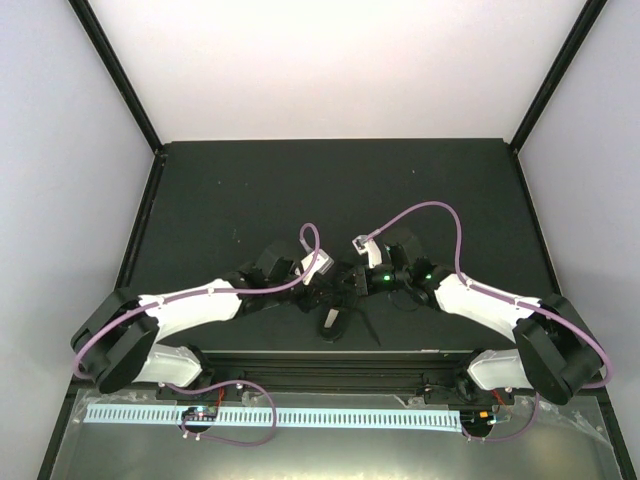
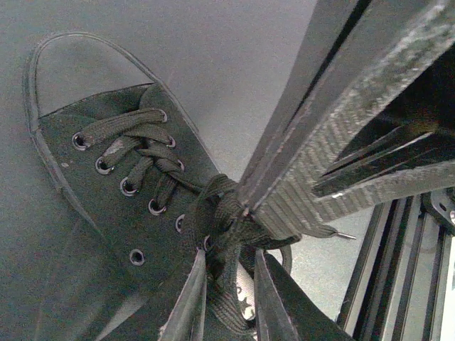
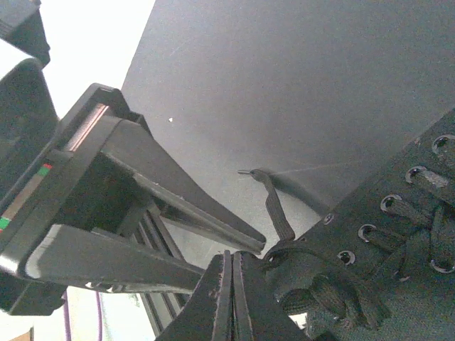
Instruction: Tie the shoes
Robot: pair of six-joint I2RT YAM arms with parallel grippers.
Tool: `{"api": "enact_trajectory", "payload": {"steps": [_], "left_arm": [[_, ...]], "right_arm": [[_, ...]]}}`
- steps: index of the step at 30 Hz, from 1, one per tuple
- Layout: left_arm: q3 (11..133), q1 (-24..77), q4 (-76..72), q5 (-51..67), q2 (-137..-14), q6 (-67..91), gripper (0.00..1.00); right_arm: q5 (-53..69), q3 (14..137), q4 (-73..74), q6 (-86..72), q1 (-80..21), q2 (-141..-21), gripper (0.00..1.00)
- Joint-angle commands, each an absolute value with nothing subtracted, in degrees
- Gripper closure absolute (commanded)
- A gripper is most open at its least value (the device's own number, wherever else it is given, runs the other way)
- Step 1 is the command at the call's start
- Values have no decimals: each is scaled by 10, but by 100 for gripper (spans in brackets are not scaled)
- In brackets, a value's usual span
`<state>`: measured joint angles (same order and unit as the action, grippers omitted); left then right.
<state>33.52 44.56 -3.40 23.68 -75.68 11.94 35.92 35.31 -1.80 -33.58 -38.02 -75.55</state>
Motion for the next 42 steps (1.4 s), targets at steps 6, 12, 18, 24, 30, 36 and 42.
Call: {"api": "enact_trajectory", "payload": {"steps": [6, 12, 18, 24, 30, 36, 42], "left_arm": [[363, 440, -68, 239, -783, 102, 82], [366, 440, -73, 229, -783, 102, 75], [370, 439, -82, 232, -788, 99, 74], [371, 439, -87, 239, -792, 98, 98], [353, 439, -101, 239, -785, 109, 98], [343, 440, -104, 236, -780, 115, 99], [342, 439, -102, 238, -777, 118, 99]], "right_arm": [[370, 353, -32, -338, -384, -747, 98], [372, 352, -32, -337, -383, -749, 98], [374, 354, -33, -338, -384, -751, 98], [370, 353, -30, -337, -383, -750, 98], [332, 349, 24, -302, -384, -720, 63], [282, 278, 29, -275, -394, -654, 21], [249, 216, -49, -267, -422, -656, 27]]}}
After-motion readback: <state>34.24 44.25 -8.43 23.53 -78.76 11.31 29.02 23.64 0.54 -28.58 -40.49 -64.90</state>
